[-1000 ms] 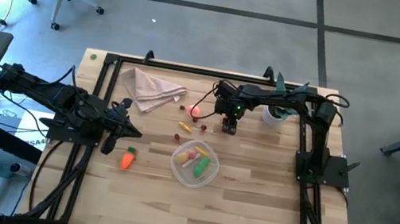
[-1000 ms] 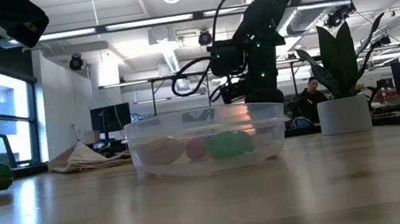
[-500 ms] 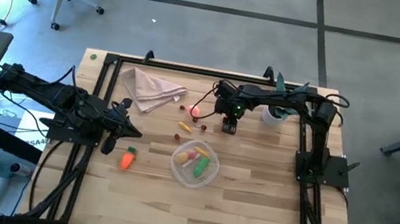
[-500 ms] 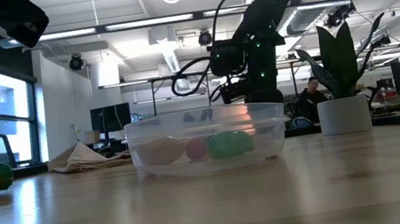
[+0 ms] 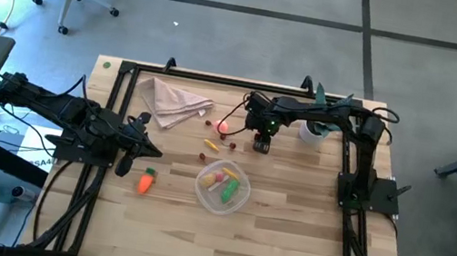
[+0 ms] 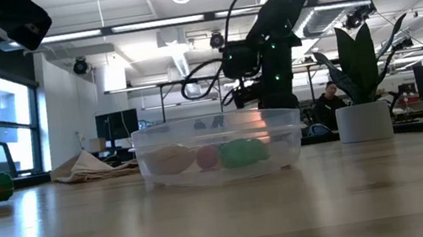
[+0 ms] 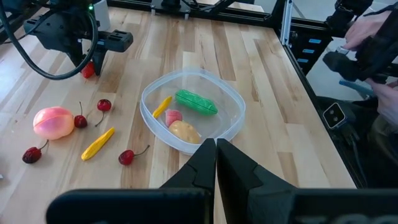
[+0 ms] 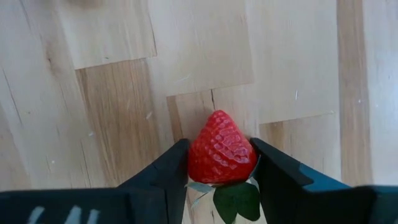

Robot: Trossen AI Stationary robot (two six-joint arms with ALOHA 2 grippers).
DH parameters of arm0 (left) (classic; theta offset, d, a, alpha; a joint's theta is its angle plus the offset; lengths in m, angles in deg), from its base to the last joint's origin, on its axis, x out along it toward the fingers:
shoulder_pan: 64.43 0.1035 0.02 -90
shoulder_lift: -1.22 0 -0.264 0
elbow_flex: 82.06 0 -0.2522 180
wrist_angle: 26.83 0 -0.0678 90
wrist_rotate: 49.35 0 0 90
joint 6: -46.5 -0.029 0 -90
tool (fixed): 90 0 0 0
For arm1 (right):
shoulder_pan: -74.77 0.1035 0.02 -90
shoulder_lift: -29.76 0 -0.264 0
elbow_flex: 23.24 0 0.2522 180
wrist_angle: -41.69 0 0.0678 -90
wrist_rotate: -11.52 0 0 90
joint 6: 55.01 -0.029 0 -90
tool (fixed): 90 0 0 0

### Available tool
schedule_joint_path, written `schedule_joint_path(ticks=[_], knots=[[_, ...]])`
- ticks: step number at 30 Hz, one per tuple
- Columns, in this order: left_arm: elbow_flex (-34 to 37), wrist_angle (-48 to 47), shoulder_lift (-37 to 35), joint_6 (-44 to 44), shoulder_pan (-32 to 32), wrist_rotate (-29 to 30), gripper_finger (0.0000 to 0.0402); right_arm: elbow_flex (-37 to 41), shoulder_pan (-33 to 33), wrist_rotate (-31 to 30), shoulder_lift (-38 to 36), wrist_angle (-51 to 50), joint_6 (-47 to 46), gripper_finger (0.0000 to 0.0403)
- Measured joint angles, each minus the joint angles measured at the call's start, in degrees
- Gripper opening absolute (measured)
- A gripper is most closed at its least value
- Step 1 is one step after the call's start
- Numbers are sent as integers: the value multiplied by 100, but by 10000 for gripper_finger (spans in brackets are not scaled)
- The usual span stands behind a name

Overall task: Pick and placing Produce into tupperware
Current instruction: Put the strawberry into the transparent bin

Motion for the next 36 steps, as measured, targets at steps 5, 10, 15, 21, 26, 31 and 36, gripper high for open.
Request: schedule_joint_path(ticks=[5,10,15,21,26,31,36], knots=[[0,-1,0,1,0,0,5,-166,59,123,-281,-88,-148,142],[0,0,0,1,0,-2,5,-227,334,277,-718,-135,-238,142],[0,-1,0,2,1,0,5,-230,801,530,-1196,-94,-381,142],[0,0,0,0,0,0,5,-230,1662,724,-1535,368,-629,142],[0,0,0,2,0,0,5,-230,2437,485,-1545,824,-697,142],[0,2,0,2,0,0,5,-230,2915,212,-1470,1167,-1095,142],[0,0,0,0,0,-2,5,-230,3092,-115,-1281,1200,-1330,142]])
